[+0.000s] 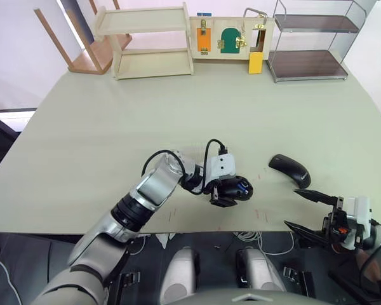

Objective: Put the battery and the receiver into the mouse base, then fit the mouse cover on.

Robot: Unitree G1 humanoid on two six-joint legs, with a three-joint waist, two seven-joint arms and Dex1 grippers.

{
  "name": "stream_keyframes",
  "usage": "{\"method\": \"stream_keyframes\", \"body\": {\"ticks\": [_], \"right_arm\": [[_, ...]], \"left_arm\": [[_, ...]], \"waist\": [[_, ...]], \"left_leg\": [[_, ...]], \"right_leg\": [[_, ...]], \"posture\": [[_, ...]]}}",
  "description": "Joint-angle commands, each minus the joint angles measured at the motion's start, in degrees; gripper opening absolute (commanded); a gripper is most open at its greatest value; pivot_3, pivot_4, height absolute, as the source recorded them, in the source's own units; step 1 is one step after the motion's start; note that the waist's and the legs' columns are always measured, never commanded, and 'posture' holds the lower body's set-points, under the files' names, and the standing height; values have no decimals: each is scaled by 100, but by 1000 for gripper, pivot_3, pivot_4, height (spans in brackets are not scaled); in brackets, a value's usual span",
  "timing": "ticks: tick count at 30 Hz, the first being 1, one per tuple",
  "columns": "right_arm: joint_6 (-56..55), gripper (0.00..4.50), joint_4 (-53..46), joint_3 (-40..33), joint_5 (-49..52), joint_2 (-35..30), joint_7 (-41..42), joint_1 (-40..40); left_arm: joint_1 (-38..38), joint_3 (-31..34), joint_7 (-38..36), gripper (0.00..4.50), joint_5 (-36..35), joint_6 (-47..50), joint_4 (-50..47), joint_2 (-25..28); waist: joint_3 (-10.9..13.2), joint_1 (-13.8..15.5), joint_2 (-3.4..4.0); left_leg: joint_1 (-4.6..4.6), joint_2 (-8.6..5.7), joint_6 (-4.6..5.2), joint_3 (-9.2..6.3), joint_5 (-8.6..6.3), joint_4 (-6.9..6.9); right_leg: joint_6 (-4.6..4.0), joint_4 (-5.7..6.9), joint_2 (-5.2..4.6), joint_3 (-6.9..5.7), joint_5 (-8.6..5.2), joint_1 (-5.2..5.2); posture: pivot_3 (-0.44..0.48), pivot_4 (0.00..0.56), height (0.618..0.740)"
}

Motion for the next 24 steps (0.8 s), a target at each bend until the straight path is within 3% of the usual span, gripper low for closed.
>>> {"method": "stream_keyframes", "body": {"ticks": [1,10,14,24], "right_arm": [[-175,4500,-9,-117,171,24,142,18],[-307,4500,50,-166,253,51,307,114],[-364,4500,60,-235,223,102,184,171],[-74,4500,191,-508,423,-119,75,-34]], "left_arm": [[84,155,50,4422,-92,99,-150,106],[183,576,47,4422,-495,92,-829,421],[372,1122,66,4422,-920,294,-1147,585],[1542,2482,72,4422,-1948,-307,-1868,961]], "waist": [[0,-5,1],[4,3,4],[6,6,5],[11,5,11]], "left_leg": [[0,0,0,0,0,0],[-3,0,0,-2,0,0],[-3,0,0,-4,0,0],[0,1,-1,-4,0,1]], "right_leg": [[0,0,0,0,0,-1],[-1,2,-1,0,0,-3],[-2,3,-3,-1,1,-3],[-16,5,-9,3,9,-3]], "posture": [[0,150,740],[0,150,740],[0,150,740],[0,150,740]]}}
